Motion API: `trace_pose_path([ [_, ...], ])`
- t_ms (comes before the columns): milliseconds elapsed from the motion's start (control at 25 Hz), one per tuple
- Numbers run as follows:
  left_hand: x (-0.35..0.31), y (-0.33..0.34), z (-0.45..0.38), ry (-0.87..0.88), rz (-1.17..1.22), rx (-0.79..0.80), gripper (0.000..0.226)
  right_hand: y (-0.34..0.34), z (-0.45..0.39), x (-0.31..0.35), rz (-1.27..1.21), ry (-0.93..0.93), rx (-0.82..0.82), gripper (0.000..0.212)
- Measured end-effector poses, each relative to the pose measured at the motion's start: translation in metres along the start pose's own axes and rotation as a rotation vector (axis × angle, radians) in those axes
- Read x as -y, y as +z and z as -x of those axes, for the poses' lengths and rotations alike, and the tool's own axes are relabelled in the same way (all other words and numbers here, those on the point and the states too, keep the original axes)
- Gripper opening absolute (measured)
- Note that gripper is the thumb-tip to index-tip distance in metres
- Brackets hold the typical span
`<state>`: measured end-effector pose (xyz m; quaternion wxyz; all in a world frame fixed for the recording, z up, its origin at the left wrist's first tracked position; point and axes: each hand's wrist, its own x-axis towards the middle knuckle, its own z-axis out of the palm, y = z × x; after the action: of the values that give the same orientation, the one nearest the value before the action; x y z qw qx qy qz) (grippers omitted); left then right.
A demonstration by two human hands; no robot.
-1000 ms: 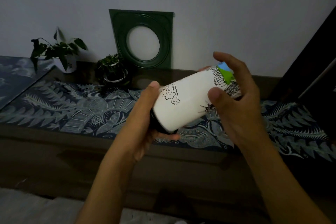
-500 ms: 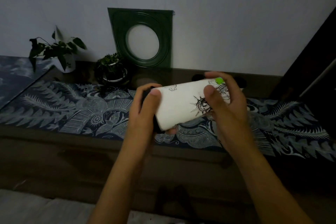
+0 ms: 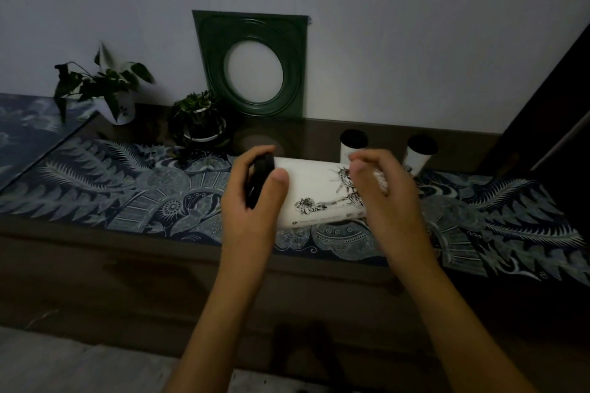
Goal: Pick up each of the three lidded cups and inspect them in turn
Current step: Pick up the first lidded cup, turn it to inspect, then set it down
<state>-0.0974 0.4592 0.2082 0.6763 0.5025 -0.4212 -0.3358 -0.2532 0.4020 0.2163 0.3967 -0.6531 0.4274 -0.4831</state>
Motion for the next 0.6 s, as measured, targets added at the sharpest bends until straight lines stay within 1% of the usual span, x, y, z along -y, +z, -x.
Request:
trace_pose_path([
  [80,0.006,-0.003,-0.003,-0.184,0.099,-0.007,0.047,0.000,0.001,-0.001,0.381,-0.239,0.041,0.030],
  [120,0.008,-0.005,-0.002,-0.239,0.131,0.003,0.053,0.001,0.001,-0.002,0.488,-0.321,0.042,0.034],
  [160,0.010,-0.007,-0.002,-0.255,0.151,0.012,0.057,0.002,0.001,-0.002,0.525,-0.359,0.031,0.034],
  [200,0.011,-0.009,-0.001,-0.248,0.175,0.027,0.062,0.002,0.000,-0.002,0.499,-0.350,0.022,0.031],
  [280,0.014,-0.010,0.000,-0.222,0.220,0.058,0.082,0.001,-0.002,-0.001,0.291,-0.208,0.032,0.021],
  [320,0.016,-0.011,0.000,-0.218,0.238,0.063,0.092,0.002,-0.003,-0.002,0.209,-0.125,0.041,0.020],
  [360,0.019,-0.011,0.001,-0.217,0.242,0.049,0.094,0.003,-0.003,-0.006,0.210,-0.090,0.048,0.025],
  [400,0.023,-0.011,0.001,-0.213,0.223,0.013,0.088,0.006,-0.002,-0.010,0.297,-0.095,0.049,0.029],
  [480,0.030,-0.006,0.004,-0.188,0.136,-0.054,0.067,0.015,0.001,-0.023,0.595,-0.175,0.048,0.032],
  [520,0.032,-0.004,0.005,-0.161,0.066,-0.068,0.061,0.021,0.003,-0.028,0.662,-0.200,0.075,0.039],
  [560,0.035,-0.003,0.006,-0.125,-0.016,-0.070,0.061,0.028,0.006,-0.030,0.620,-0.182,0.130,0.046],
  [600,0.038,-0.003,0.006,-0.087,-0.103,-0.062,0.065,0.035,0.010,-0.031,0.518,-0.144,0.177,0.051],
])
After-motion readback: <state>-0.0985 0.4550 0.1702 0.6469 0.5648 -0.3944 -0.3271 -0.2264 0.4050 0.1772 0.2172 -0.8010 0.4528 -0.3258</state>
